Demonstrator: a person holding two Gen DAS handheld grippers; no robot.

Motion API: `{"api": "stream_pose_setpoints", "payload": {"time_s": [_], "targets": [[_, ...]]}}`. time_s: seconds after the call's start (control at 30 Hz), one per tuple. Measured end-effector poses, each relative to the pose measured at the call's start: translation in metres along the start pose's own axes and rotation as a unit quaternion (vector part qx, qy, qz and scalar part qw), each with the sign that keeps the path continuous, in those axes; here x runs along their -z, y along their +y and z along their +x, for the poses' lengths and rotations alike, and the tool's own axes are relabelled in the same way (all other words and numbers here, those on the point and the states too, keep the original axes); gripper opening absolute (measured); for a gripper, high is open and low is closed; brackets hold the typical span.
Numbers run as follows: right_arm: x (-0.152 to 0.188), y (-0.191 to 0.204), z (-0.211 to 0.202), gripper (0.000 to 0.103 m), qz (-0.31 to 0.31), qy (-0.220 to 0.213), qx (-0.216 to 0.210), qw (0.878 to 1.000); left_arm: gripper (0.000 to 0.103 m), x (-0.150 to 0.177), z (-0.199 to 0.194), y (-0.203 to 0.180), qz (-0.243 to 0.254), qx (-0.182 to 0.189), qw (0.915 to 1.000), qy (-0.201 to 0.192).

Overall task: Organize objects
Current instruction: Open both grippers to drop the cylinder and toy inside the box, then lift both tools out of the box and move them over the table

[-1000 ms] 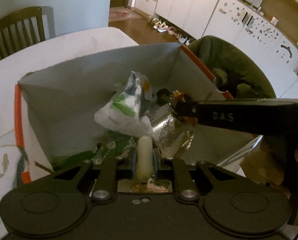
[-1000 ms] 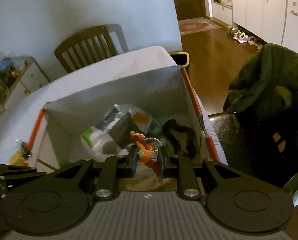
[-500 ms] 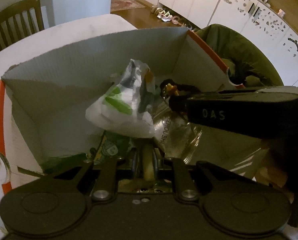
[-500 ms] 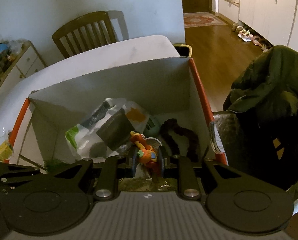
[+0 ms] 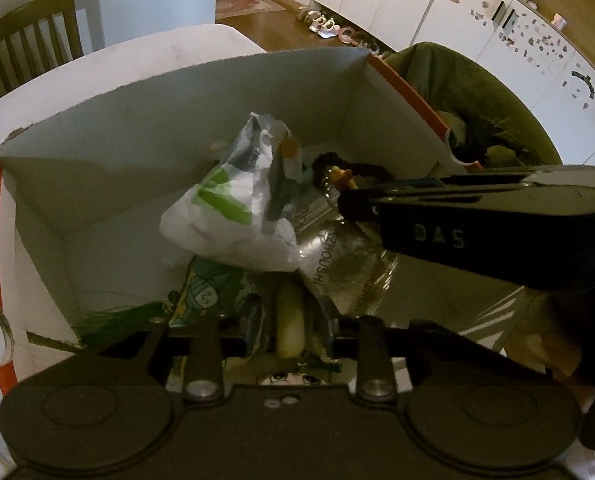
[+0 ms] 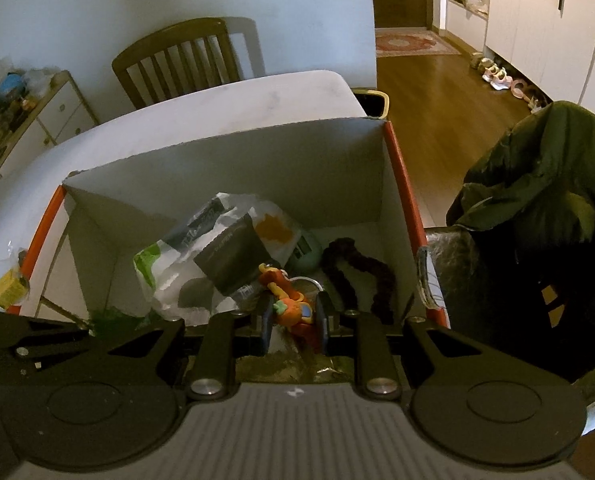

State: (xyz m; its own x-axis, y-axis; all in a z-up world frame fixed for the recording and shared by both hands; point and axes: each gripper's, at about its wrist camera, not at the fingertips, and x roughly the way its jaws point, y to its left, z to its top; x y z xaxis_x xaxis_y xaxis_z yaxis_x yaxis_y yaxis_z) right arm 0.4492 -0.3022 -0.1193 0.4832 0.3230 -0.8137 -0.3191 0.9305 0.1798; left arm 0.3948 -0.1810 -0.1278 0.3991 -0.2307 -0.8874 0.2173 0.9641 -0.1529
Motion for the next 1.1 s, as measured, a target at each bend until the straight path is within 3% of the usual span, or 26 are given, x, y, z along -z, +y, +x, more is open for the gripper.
{"api": "stream_pose_setpoints", "payload": {"time_s": [0.07,0.2,0.6,0.97,1.1], "targets": [[0.001,-0.001,-0.003,0.021,0.004,-0.002,-0.002,1.0,0.037,0.001,-0.002,0.0,-0.001,0.002,1.0,-0.003],[0.005,-0.001,-0.01,0.022,0.002,-0.001,-0.012,1.0,0.057,0.002,-0.01,0.0,-0.003,-0.003,0.9998,-0.018],[0.014,0.001,-0.045,0.023,0.001,-0.025,-0.041,0.999,0.072,0.013,-0.048,0.008,-0.013,-0.013,0.9975,-0.068],[0.018,0.019,-0.085,0.023,0.013,-0.064,-0.067,0.996,0.08,0.03,-0.108,0.018,0.0,-0.029,0.9896,-0.141],[0.021,0.029,-0.097,0.023,0.008,-0.075,-0.066,0.995,0.082,0.039,-0.127,0.026,-0.003,-0.018,0.9874,-0.157]]}}
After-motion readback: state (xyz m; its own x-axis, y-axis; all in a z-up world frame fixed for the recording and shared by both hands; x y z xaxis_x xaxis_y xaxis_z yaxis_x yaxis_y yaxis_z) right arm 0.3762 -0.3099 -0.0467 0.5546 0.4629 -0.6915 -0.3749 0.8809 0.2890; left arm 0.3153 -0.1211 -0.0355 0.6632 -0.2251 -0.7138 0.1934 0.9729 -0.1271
